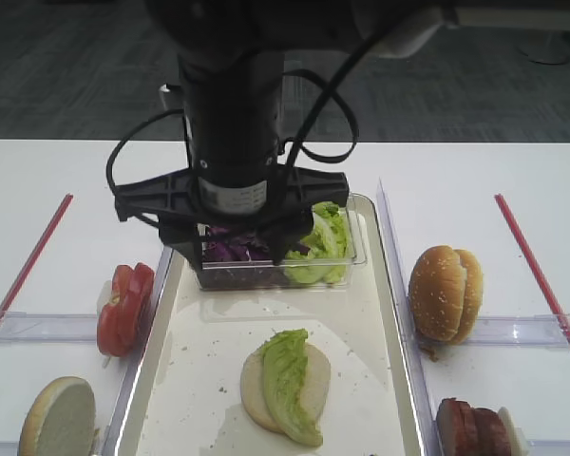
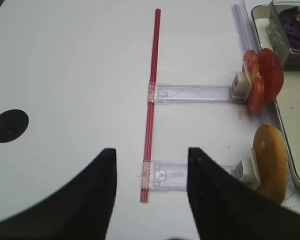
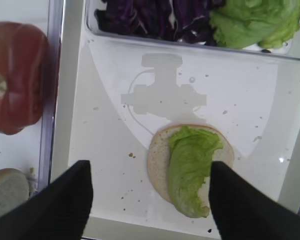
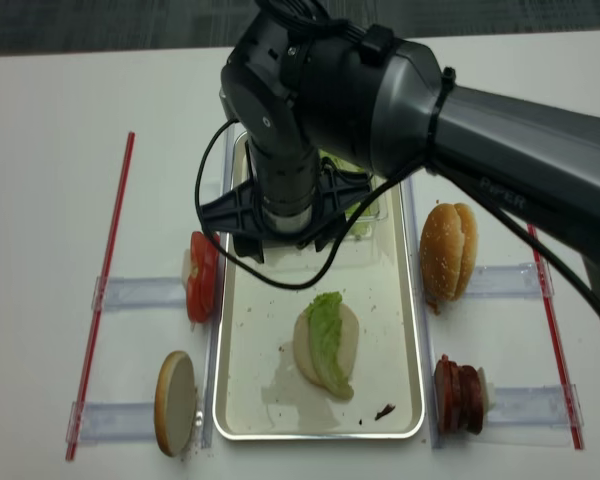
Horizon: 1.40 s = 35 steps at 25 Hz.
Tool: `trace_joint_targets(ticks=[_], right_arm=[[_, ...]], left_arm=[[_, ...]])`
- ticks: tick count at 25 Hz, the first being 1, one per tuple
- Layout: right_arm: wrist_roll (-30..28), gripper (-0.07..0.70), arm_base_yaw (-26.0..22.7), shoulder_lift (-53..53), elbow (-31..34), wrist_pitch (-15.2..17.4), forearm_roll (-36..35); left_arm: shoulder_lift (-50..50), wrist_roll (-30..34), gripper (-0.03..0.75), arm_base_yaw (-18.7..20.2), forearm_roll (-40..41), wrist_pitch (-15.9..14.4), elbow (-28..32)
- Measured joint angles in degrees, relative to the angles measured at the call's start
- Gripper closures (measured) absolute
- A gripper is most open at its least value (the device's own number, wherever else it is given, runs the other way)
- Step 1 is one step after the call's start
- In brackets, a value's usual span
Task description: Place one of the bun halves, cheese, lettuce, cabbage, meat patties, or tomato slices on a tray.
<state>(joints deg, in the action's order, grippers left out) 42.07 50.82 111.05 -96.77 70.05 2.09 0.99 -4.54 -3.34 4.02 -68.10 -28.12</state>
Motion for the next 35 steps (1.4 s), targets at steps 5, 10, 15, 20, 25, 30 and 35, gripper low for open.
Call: trace_joint_targets(ticks=[5, 10, 15, 20, 25, 30, 35], right_arm=[[-0.25, 0.111, -1.21, 0.00, -1.59, 0.23, -0.35], [-1.54, 0.111, -2.54, 0.00, -1.67, 0.36, -2.09], [-2.70, 0.111, -3.75, 0.00, -1.67, 0.38, -2.09], [-4.17, 0.111, -5.01, 0.00, -1.67, 0.48, -2.09], [-6.82, 0.111, -7.78, 0.00, -1.67, 0.48, -2.09], [-10.62, 0.111, -12.43, 0.00, -1.67, 0.48, -2.09], [-15.16, 0.111, -18.71, 0.00, -1.67, 0.48, -2.09]], left_arm=[[0.00, 0.00, 0.413, 0.00, 0.00, 0.00, 0.00], [0.00, 0.00, 0.413, 0.00, 0.00, 0.00, 0.00], [0.00, 0.00, 0.413, 0.00, 0.00, 0.00, 0.00], [0.00, 0.00, 0.413, 0.00, 0.00, 0.00, 0.00], [0.00, 0.00, 0.413, 0.00, 0.00, 0.00, 0.00], [0.00, 0.00, 0.413, 0.00, 0.00, 0.00, 0.00], [0.00, 0.00, 0.413, 0.00, 0.00, 0.00, 0.00]])
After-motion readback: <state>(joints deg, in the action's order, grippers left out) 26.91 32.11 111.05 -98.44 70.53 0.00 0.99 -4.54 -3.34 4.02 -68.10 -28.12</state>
